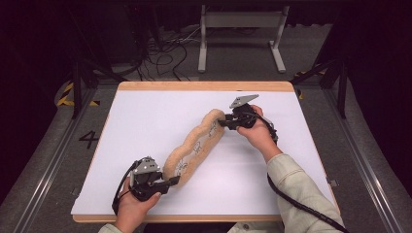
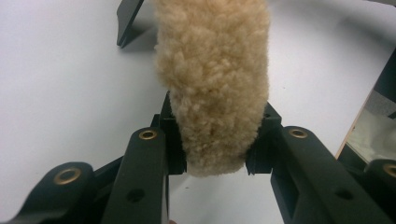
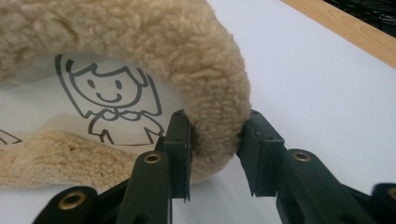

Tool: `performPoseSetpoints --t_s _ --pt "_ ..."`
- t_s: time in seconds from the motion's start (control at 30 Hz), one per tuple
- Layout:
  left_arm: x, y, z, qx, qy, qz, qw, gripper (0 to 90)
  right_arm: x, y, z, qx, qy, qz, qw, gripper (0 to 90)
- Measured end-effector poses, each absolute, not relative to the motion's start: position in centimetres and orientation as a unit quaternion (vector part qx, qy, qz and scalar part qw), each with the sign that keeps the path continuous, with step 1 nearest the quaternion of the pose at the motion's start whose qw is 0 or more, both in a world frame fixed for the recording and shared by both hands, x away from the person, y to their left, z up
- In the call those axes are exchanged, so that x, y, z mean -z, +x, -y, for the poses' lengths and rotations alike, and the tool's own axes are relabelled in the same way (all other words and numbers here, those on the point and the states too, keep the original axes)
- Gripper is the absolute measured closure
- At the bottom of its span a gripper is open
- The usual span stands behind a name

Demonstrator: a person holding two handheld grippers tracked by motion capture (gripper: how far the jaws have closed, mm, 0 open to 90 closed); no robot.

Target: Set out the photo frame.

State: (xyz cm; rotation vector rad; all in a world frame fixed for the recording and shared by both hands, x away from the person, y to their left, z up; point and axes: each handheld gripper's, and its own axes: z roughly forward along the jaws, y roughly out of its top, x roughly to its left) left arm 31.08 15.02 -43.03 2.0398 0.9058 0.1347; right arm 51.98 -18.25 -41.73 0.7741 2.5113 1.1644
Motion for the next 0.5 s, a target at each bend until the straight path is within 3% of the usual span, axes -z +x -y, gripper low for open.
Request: performPoseSetpoints --t_s 0.2,0.4,0.5 --pt "43.02 31.11 -15.15 -0.048 0.819 -0.358 0.445 66.8 41.87 52.57 18.64 -0.408 0.265 -0.866 0.117 57.5" --pt "42.83 31.01 -15.24 -0.046 0.822 -0.346 0.450 65.9 41.78 52.37 18.63 -0.408 0.251 -0.871 0.110 68.3" --pt "42.69 30.92 -15.27 -0.047 0.820 -0.347 0.454 66.1 41.62 52.28 18.91 -0.406 0.259 -0.871 0.100 69.4"
